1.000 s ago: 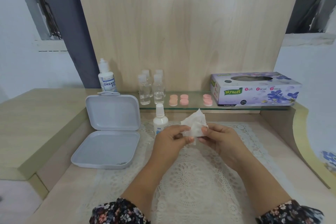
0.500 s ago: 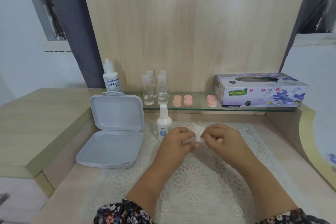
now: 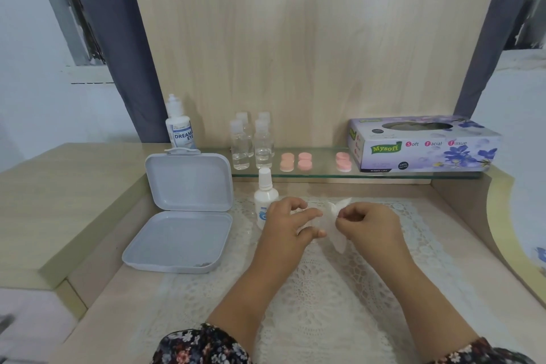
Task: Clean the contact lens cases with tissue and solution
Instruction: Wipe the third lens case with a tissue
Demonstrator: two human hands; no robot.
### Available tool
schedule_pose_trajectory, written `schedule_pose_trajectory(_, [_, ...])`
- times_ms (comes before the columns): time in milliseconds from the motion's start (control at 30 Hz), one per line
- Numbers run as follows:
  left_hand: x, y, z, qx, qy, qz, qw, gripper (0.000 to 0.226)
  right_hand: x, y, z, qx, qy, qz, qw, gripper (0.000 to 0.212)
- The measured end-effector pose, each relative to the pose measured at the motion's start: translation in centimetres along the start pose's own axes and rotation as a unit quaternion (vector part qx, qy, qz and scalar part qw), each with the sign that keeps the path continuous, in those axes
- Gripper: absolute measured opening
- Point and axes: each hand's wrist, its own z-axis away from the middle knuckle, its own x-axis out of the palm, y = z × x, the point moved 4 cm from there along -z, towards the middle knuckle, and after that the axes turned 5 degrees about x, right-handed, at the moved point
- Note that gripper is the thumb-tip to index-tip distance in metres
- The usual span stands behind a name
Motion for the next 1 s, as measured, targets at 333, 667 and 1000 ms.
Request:
schedule_pose_trajectory(333, [0.0,-0.4,-0.2,-0.005,-0.012,0.025,1.000,0.026,-0.1,-0.5,0.0,-0.136,-0.008,0.118,0.984,0.017])
schedule_pose_trajectory(667, [-0.2,-0.3,-0.3,-0.057,0.012,0.063,0.996,0.019,0.6,-0.3,0.0,-0.091,-0.074,0.084,0.990,0.002])
schedule_pose_trajectory(1000, [-0.8,0.5,-0.5,-0.068,0.015,0.197,0.978,0.032,-0.1,0.9,-0.8,0.070,-0.088,-0.293,0.950,0.011])
